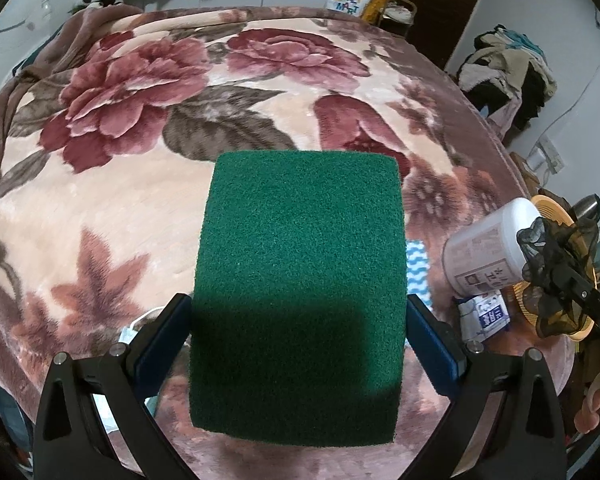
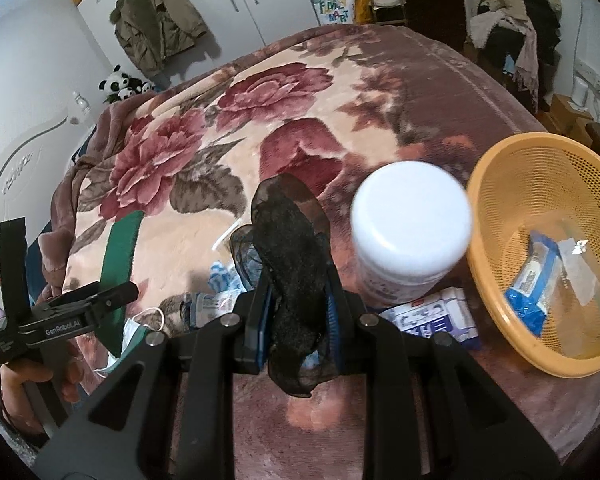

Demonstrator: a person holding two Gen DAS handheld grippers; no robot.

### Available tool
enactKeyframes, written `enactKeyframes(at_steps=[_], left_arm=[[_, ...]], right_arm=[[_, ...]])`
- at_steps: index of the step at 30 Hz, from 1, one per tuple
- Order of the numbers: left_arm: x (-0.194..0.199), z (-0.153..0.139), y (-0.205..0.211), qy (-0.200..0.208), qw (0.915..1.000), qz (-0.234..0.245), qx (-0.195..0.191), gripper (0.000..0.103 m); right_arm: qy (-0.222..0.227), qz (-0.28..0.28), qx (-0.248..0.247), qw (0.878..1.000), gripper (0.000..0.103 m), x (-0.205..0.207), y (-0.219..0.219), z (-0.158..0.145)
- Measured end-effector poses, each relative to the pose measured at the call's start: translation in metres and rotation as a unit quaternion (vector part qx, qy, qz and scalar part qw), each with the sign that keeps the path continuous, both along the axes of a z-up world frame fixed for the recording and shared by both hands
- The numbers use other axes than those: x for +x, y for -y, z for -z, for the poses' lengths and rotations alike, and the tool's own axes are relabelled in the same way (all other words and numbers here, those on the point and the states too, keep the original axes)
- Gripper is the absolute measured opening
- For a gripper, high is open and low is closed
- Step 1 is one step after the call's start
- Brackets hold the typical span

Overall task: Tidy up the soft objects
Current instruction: 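Lift and carry the green pad and black puff with both tools toward the basket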

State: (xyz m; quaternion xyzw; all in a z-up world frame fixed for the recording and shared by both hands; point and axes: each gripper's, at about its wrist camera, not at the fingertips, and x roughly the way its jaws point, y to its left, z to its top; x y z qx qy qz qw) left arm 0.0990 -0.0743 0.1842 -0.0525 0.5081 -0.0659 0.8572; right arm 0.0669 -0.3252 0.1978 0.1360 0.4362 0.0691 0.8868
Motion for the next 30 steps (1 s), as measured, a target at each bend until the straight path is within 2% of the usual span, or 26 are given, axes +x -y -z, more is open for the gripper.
enactKeyframes(at_steps=[30], left_arm=[[0.033, -0.034, 0.133, -0.002, 0.9945, 0.102, -0.023, 0.102]], right_arm=[[0.016, 0.094, 0.012, 0.995, 0.024, -0.009, 0.111, -0.019]])
